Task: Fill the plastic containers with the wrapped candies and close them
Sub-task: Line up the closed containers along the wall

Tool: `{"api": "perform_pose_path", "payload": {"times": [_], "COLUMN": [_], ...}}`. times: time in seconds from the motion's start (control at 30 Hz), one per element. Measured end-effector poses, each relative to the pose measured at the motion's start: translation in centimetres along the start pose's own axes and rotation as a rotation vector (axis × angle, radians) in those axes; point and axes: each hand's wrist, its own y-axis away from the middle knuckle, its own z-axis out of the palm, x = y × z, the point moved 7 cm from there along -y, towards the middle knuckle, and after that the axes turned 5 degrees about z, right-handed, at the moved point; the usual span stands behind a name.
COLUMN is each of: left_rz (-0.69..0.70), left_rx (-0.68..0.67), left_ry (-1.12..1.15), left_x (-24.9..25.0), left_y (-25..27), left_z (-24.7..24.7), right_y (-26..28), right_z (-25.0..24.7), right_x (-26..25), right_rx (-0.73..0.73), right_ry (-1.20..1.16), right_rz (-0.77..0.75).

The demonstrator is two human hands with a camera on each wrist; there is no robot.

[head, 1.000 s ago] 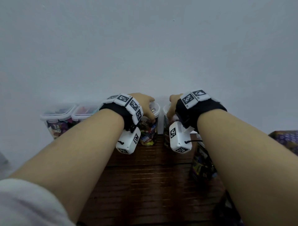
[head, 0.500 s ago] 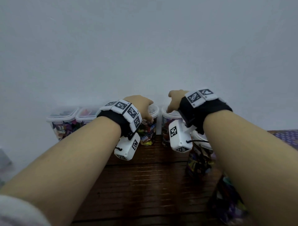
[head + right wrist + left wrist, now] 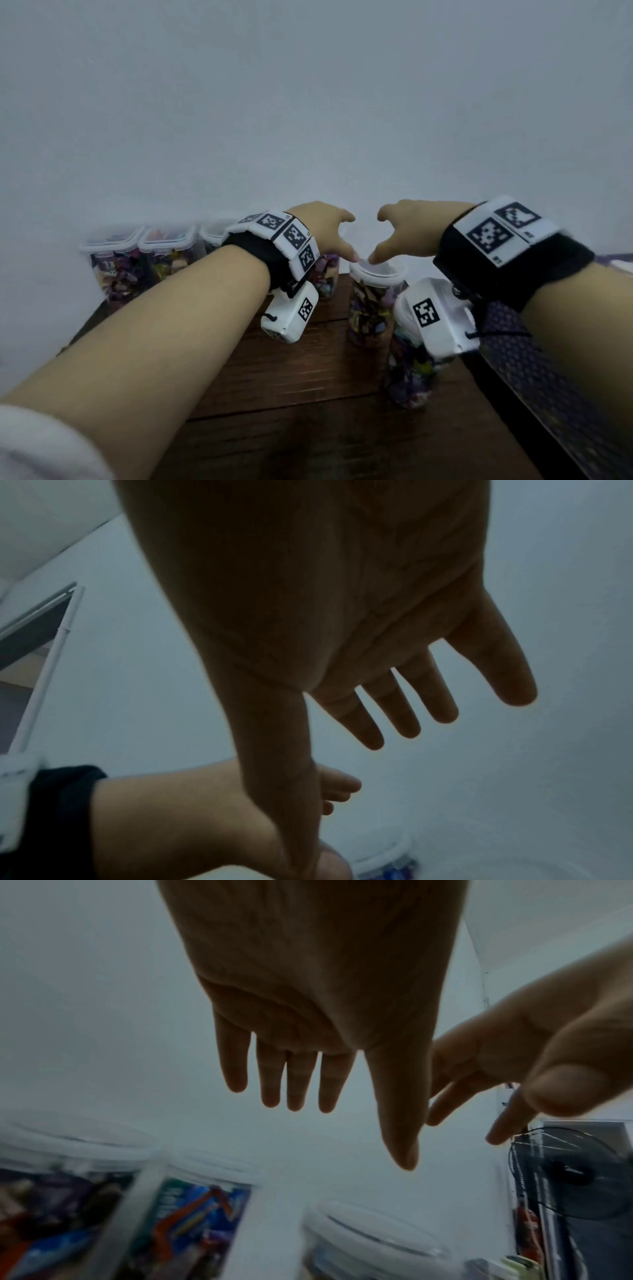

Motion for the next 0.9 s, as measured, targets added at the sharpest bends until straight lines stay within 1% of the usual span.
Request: {"api": "perform_pose_path", "payload": {"times": [0.1,0.2,0.37,0.47,0.63,0.77,0.9], "left_rz": [0.036,0.043,0.013,-0.013,-0.035,-0.038,-0.025], "left_rx": [-0.063,-0.141,-0.182,-0.18,-0.168,-0.24,-0.291], "left_ry": [0.017,0.009,-0.014,-0.005,0.019,0.024,-0.016], "left_x": [2.7,4.5,5.5,5.0,4.5,4.8,4.9], "left_y": [-0.9,-2.0,-3.0,-3.2,-3.8,-4.8,-5.9], "left_z": [1.4,3.0,4.9,5.5,5.8,6.3,6.1], "right_y": [1.5,2.5,3.6,3.5,2.7,1.9,0.2], "right_z": [2.1,4.1,6.0,6.9,7.8,7.8,7.7], "right_x": [2.5,4.2,5.1,4.7,4.3,4.9,6.2], "right_rx": [-0.093,-0.192,-0.295,-0.306,-0.283,-0.278,-0.273], "right_ry": [0.032,0.04,0.017,0.04,0.067,0.053,0.063], "right_rz": [0.036,0.05,0.013,-0.027,-0.068,-0.066,-0.026]}}
